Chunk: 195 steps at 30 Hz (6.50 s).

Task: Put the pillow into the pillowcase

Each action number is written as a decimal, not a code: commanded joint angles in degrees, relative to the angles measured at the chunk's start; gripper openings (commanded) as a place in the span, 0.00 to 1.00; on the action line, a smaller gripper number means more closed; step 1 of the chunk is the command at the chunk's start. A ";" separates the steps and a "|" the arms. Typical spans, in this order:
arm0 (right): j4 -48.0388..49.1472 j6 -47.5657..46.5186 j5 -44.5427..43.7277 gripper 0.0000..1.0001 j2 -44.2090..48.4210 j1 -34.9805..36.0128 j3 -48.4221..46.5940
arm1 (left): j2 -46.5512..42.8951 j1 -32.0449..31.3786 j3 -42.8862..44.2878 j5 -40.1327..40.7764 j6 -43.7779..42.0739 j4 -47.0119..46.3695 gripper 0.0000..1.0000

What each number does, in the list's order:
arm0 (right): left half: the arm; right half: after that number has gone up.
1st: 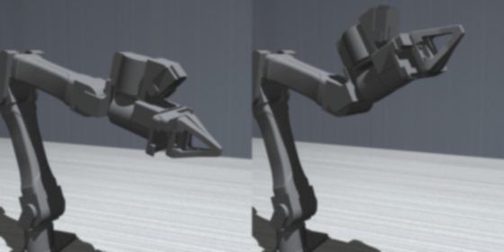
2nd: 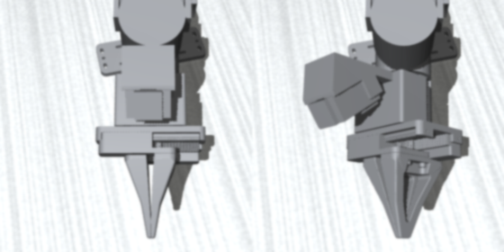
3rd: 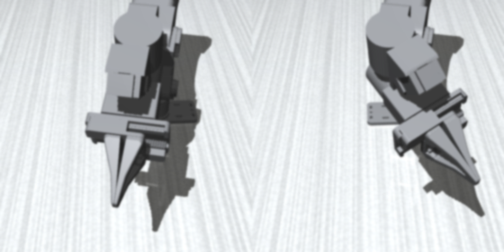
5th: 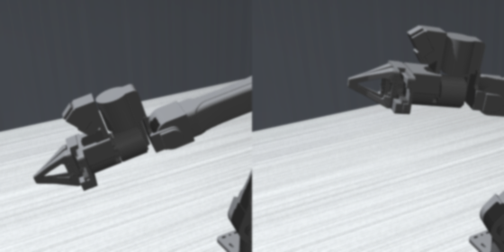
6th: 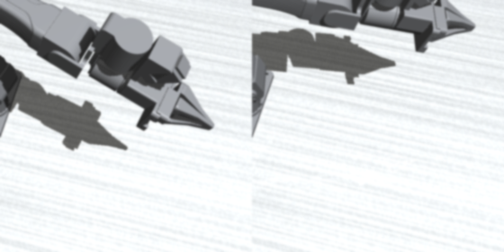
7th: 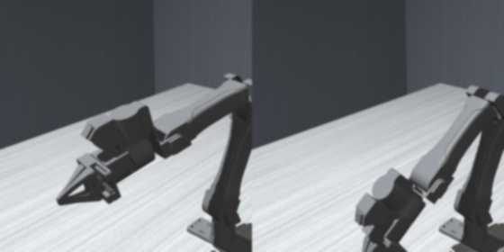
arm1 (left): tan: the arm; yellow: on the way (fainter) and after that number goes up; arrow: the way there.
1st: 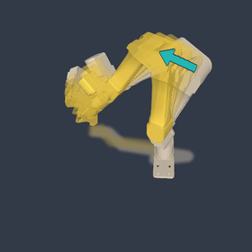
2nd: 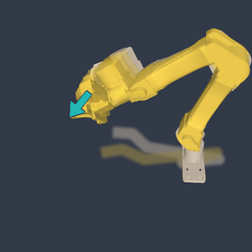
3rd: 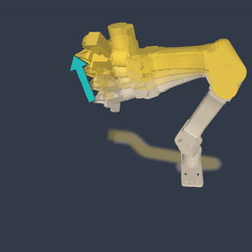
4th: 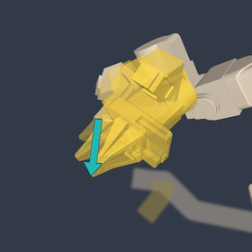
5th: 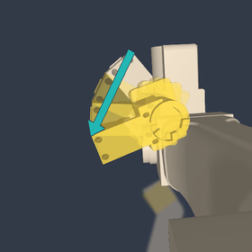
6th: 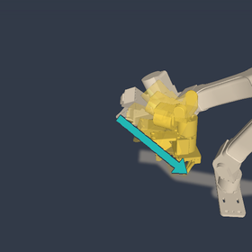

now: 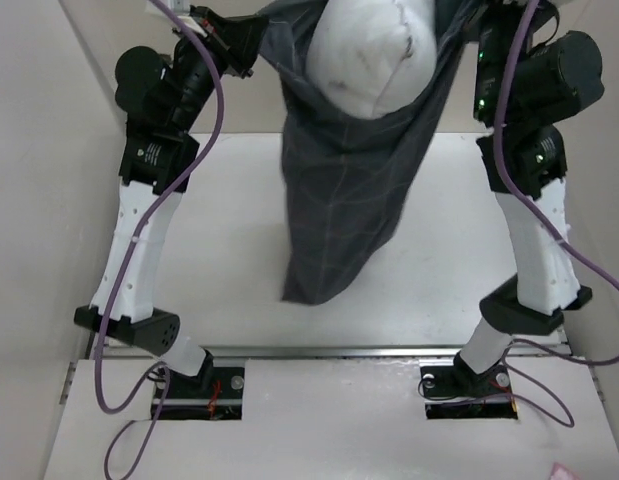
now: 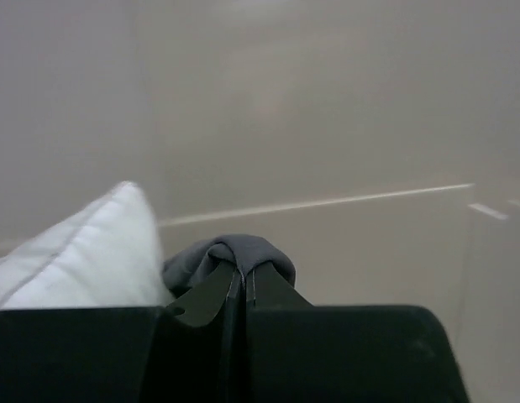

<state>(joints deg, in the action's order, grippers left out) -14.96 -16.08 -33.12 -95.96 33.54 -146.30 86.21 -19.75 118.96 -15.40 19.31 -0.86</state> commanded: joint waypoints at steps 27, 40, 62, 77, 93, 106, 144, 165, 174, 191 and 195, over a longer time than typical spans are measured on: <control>-24.78 14.58 34.27 0.94 -9.00 12.52 21.39 | -36.53 -3.19 -82.75 21.17 25.51 1.72 1.00; -24.94 20.90 14.96 0.99 6.31 17.43 46.88 | -48.71 -3.19 -90.56 8.42 27.01 3.19 0.96; -17.83 34.53 16.27 0.56 12.39 23.59 73.00 | -35.77 -14.79 -94.17 5.55 22.17 -9.95 0.68; -26.86 34.36 28.69 0.00 14.04 23.59 64.23 | -29.27 -16.46 -94.70 7.22 22.88 -21.88 0.40; -30.65 21.17 50.81 0.08 1.74 23.59 60.42 | -12.90 -22.09 -89.86 15.29 29.64 -45.57 0.68; -35.40 39.41 10.22 0.99 21.32 23.59 61.13 | -53.48 -22.09 -96.37 29.03 26.05 -6.44 0.95; -20.63 51.58 11.94 0.99 20.55 -10.69 79.15 | -32.34 -23.67 -92.42 1.52 -3.05 -26.20 0.32; -19.58 52.64 9.40 0.99 17.66 -12.27 76.87 | -37.33 -25.87 -84.00 13.87 2.91 -11.21 0.00; -19.58 52.11 8.34 0.99 12.04 -17.54 71.51 | -48.16 -25.87 -72.81 38.68 32.25 39.15 0.00; -16.42 46.40 6.42 0.99 3.95 -18.16 66.77 | -45.08 -26.48 -72.73 28.29 20.24 24.68 1.00; -15.02 45.78 3.86 0.99 0.96 -19.99 64.83 | -45.70 -26.48 -70.88 37.00 19.63 22.14 1.00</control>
<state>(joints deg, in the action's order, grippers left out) -32.82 30.89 -25.43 -93.19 15.75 -79.42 41.93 -46.15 44.56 14.15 41.34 25.47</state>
